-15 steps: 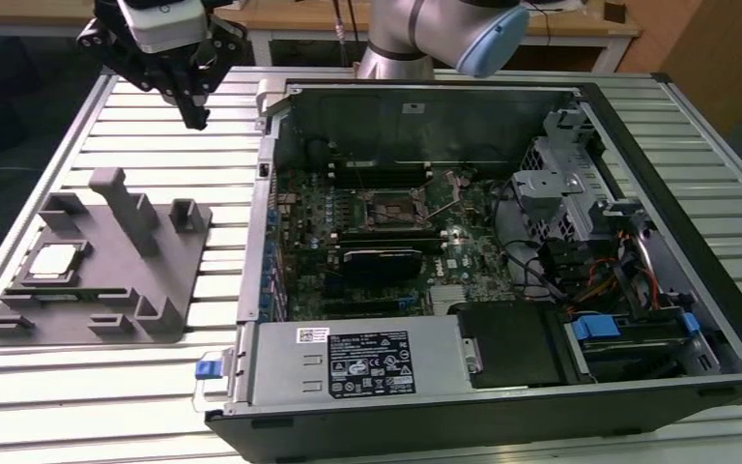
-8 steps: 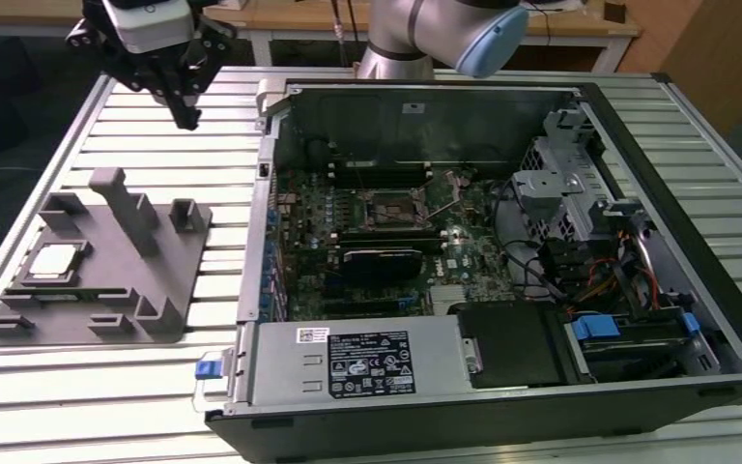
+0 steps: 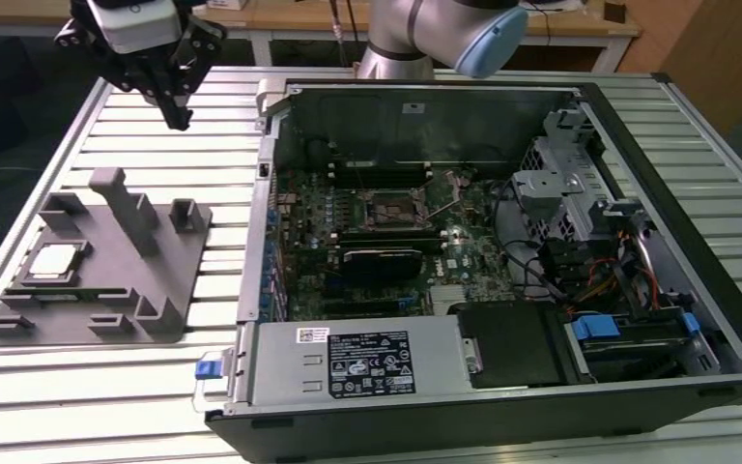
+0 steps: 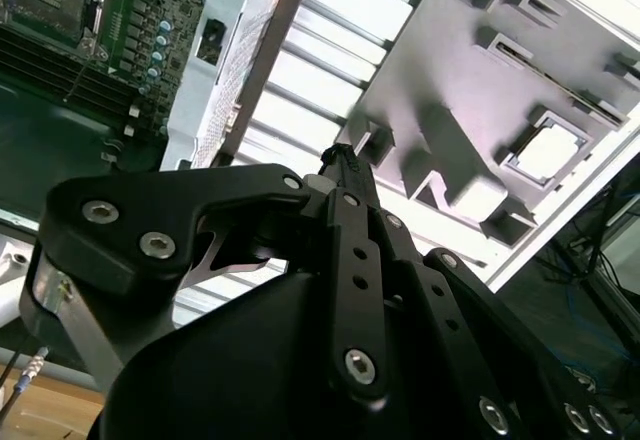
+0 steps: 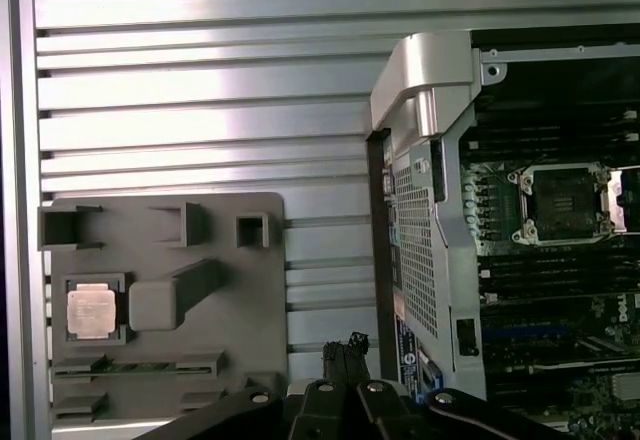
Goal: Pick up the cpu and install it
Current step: 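Reach for the cpu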
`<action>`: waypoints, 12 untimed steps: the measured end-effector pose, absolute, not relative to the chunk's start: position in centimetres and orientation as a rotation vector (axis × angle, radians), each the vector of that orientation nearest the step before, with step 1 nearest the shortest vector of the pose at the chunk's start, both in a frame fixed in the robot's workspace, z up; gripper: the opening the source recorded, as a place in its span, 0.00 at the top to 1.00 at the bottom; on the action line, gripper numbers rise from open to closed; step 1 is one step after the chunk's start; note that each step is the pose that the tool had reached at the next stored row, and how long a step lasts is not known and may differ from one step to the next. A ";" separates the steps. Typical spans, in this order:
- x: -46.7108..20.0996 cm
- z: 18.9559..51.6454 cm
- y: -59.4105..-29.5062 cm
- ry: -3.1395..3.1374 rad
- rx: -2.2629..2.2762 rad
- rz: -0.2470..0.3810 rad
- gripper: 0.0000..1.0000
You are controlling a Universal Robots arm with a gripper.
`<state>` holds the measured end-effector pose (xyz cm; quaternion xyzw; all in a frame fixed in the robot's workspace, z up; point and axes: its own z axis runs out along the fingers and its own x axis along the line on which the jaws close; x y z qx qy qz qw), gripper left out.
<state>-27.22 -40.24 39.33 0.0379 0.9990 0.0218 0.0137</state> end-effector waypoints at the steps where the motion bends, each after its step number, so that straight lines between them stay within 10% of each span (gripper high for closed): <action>1: -27.3 39.3 -40.2 3.111 0.118 0.068 0.89; 12: -28.4 39.3 -40.3 3.111 0.118 0.068 0.89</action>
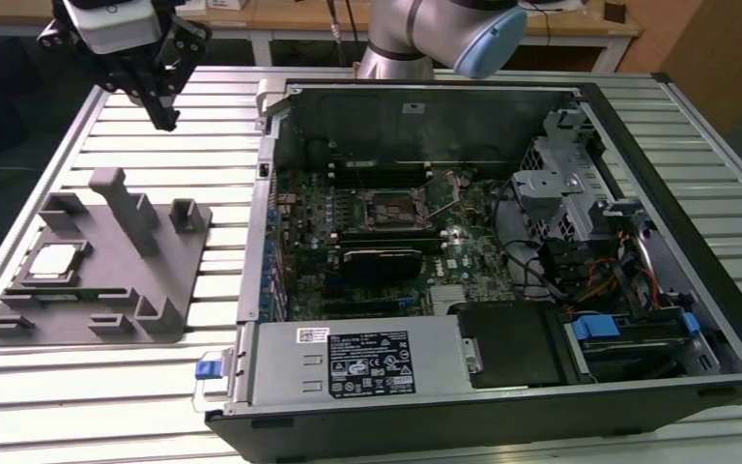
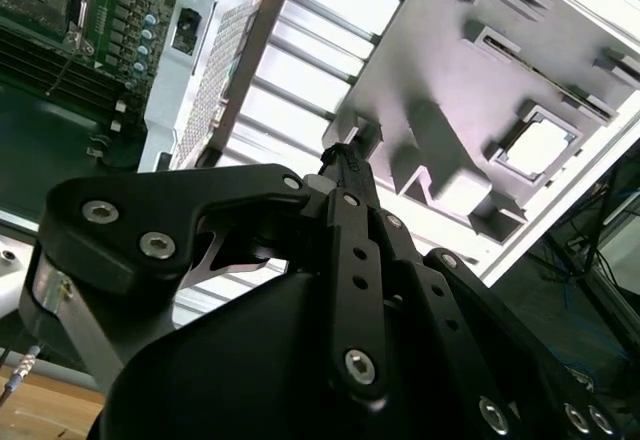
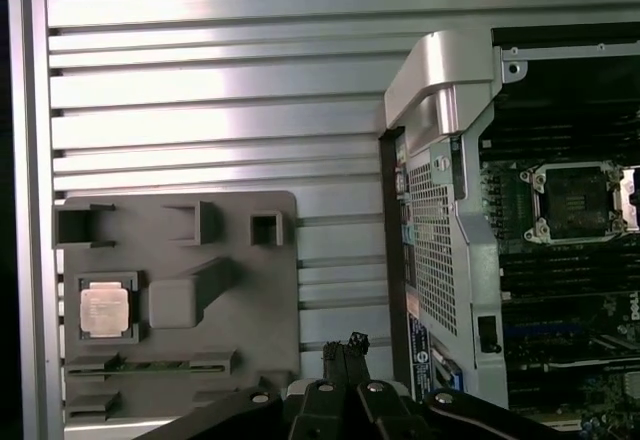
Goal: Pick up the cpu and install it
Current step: 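Reach for the cpu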
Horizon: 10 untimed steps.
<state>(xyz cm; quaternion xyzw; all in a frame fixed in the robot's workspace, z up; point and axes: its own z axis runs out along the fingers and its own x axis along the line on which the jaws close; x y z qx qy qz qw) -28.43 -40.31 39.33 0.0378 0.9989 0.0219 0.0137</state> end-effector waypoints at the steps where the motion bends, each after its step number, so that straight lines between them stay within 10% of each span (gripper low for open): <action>1: -28.6 39.3 -40.3 3.111 0.118 0.068 0.89; 10: -29.2 39.3 -40.4 3.111 0.118 0.068 0.89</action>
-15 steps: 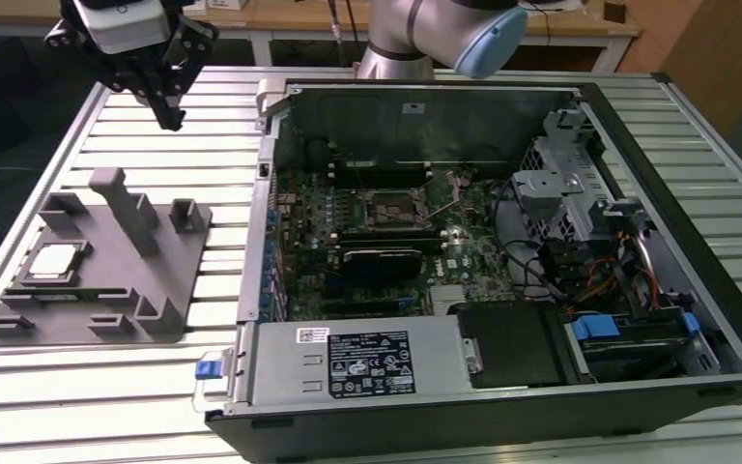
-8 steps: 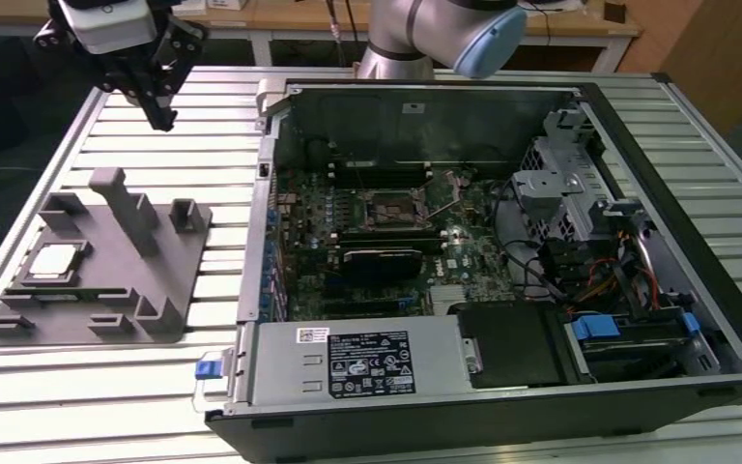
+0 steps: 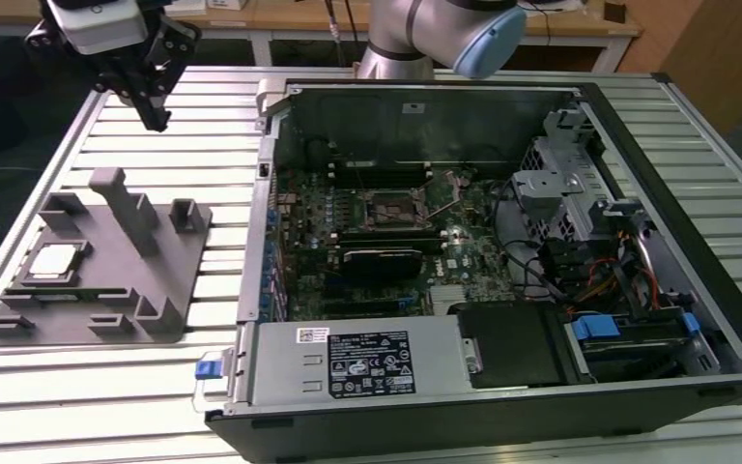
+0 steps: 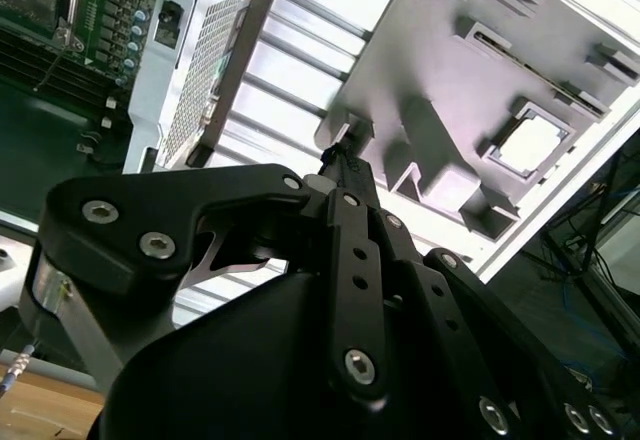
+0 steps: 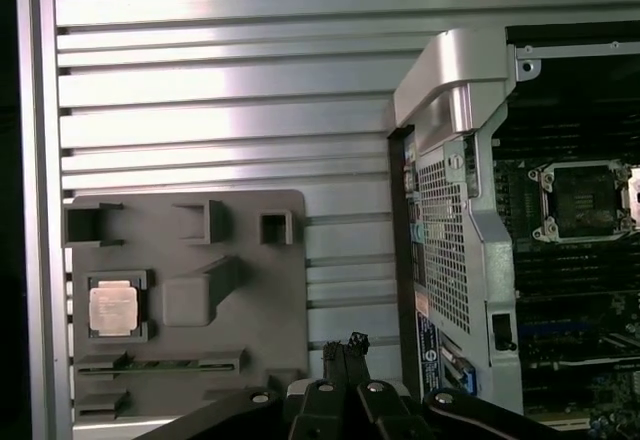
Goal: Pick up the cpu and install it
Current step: 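Reach for the cpu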
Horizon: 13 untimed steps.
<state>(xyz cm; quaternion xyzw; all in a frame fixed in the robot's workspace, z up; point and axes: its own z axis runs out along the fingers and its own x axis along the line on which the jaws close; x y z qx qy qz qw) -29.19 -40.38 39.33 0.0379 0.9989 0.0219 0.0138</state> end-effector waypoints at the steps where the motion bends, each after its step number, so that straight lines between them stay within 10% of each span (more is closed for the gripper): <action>1: -29.2 39.3 -40.4 3.111 0.118 0.068 0.89; 13: -30.1 39.3 -40.5 3.111 0.118 0.069 0.89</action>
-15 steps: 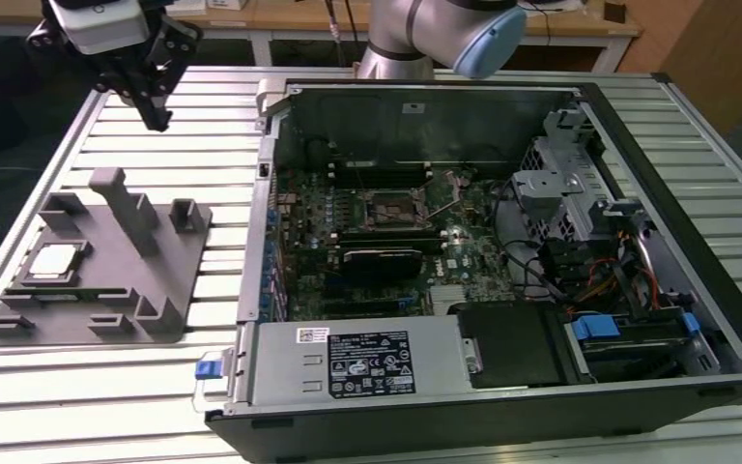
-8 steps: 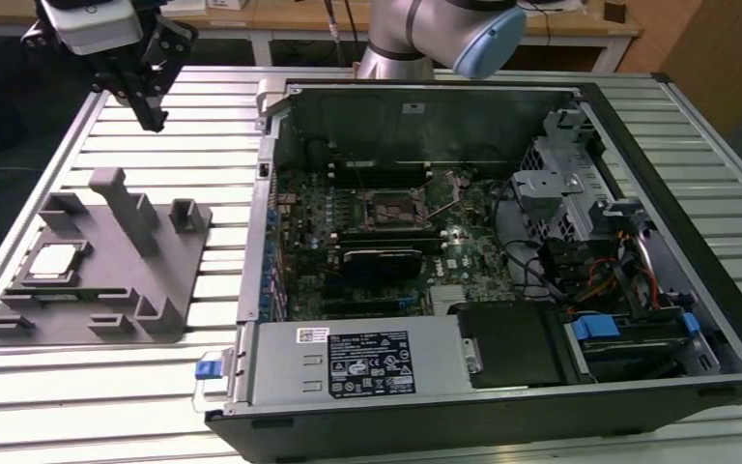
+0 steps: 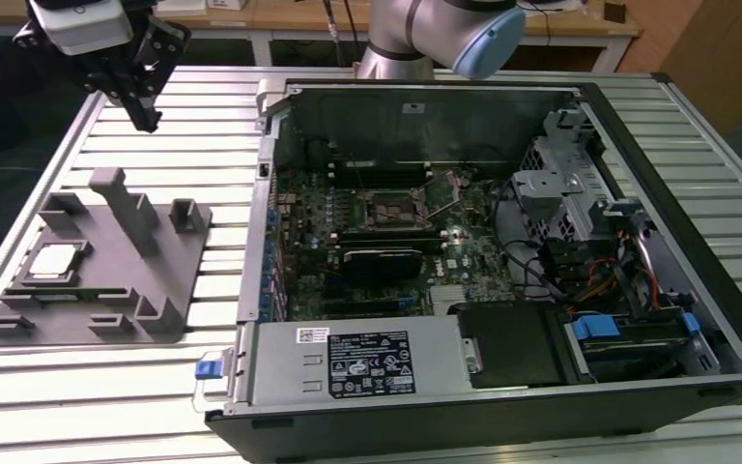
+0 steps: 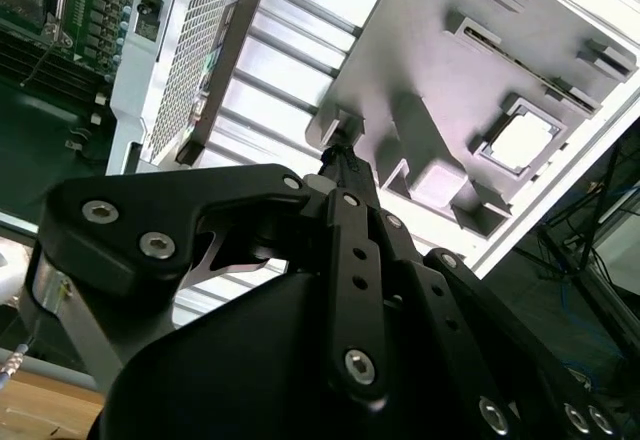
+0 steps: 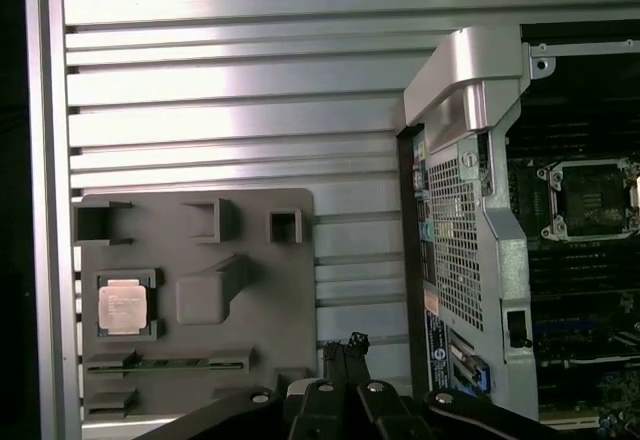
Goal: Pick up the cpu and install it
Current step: 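Reach for the cpu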
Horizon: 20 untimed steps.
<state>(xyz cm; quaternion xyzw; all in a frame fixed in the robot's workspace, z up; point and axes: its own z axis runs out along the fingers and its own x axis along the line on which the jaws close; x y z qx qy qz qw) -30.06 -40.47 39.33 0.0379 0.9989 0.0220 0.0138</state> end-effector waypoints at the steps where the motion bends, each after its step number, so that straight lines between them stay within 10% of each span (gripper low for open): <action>1: -30.1 39.3 -40.5 3.111 0.118 0.069 0.89; 20: -31.5 39.3 -40.7 3.111 0.118 0.069 0.89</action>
